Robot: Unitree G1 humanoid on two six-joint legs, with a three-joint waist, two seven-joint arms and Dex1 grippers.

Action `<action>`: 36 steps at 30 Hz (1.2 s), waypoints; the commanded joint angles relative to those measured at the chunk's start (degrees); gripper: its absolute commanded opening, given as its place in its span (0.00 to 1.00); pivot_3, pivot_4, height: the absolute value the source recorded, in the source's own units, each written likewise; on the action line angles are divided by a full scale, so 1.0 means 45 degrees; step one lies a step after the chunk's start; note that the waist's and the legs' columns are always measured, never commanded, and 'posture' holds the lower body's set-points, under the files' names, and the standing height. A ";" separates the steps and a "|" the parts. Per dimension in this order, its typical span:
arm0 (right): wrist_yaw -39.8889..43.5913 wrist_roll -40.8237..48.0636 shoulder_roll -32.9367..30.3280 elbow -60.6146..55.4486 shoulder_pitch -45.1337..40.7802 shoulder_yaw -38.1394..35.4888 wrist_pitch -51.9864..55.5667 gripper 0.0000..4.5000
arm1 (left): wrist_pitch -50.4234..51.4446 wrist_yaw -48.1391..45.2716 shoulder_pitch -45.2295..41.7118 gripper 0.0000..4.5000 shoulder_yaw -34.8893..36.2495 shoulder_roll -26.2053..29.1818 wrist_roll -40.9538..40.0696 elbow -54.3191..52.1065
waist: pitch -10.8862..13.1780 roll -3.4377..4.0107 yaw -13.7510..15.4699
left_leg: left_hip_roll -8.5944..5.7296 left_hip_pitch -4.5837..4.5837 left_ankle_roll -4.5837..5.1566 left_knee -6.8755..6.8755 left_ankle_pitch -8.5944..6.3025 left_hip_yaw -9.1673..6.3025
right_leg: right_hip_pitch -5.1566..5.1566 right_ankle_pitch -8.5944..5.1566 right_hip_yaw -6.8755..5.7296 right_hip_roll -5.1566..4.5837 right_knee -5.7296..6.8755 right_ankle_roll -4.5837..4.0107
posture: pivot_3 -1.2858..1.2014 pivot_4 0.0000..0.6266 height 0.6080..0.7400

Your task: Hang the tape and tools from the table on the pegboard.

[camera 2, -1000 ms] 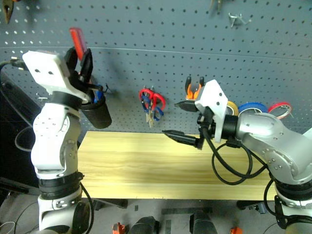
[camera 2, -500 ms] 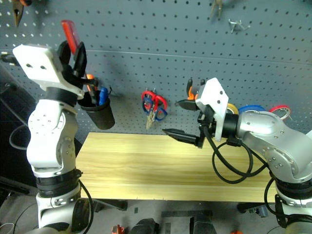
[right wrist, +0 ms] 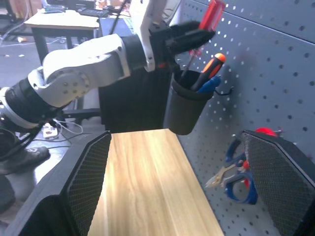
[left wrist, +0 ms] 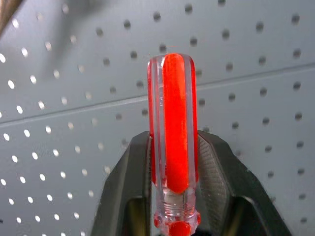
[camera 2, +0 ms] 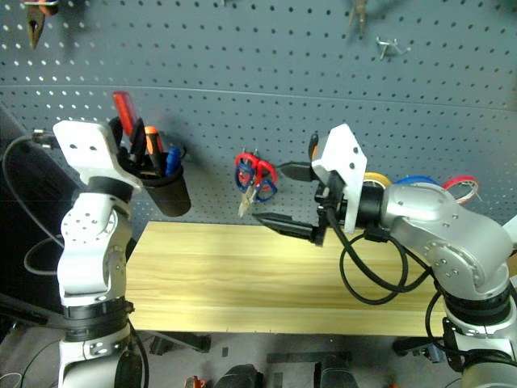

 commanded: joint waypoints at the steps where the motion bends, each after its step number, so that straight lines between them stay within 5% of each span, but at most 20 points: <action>1: -0.0159 0.0114 0.0009 -0.0399 -0.0236 -0.0162 -0.0112 1.00 | -0.0207 -0.0034 0.0147 0.57 0.0120 -0.0297 -0.0383 -0.0405 | -0.0027 0.0006 0.0006 | -0.0002 0.0000 0.0000 0.0000 0.0000 0.0000 | 0.0001 0.0000 0.0001 -0.0002 -0.0001 0.0000 | 0.56 0.16 1.00; 8: -0.0131 0.0110 -0.0195 -0.0397 0.0079 -0.0292 -0.0180 1.00 | 0.1123 -0.0353 0.0150 0.99 -0.0633 -0.0601 -0.0754 -0.1631 | -0.0054 0.0002 0.0009 | -0.0002 0.0003 0.0000 0.0002 0.0000 -0.0001 | 0.0003 0.0001 0.0000 -0.0001 0.0007 -0.0001 | 0.57 0.15 1.00; 12: -0.0254 -0.0013 -0.0474 -0.0447 0.0884 -0.0670 -0.0318 1.00 | 0.4019 -0.0528 0.0852 0.99 -0.2131 -0.1027 -0.1252 -0.3469 | -0.0138 -0.0004 0.0088 | -0.0015 0.0002 0.0003 0.0002 -0.0002 -0.0006 | 0.0020 0.0000 0.0000 -0.0009 -0.0003 0.0000 | 0.58 0.13 1.00; 18: -0.1987 -0.1684 0.0400 -0.0719 0.3129 -0.0868 -0.1706 1.00 | 0.3986 -0.1491 0.2687 0.99 -0.2919 -0.0396 -0.1147 -0.4109 | -0.0341 0.0029 0.0110 | 0.0011 0.0023 0.0001 -0.0009 -0.0001 0.0009 | 0.0015 0.0001 0.0019 0.0013 0.0011 -0.0003 | 0.58 0.12 1.00; 28: -0.5443 -0.8233 0.3266 0.2017 0.9600 -0.0033 -0.8747 1.00 | 0.1130 -0.2544 0.5306 0.99 -0.3166 -0.0228 -0.0433 -0.1000 | -0.0907 0.0192 0.0419 | -0.0109 0.0255 0.0000 -0.0050 0.0004 -0.0018 | 0.0261 0.0000 0.0026 0.0024 -0.0031 -0.0003 | 0.57 0.03 1.00; 36: -0.6217 -0.9199 0.4314 0.5990 1.1262 -0.1621 -1.1962 1.00 | -0.1271 -0.2888 0.5500 0.99 -0.3629 -0.0564 0.0307 0.1704 | -0.1173 0.0315 0.0342 | -0.0130 0.0502 0.0074 -0.0057 -0.0032 -0.0024 | 0.0519 -0.0015 0.0049 0.0034 -0.0048 0.0014 | 0.56 0.00 1.00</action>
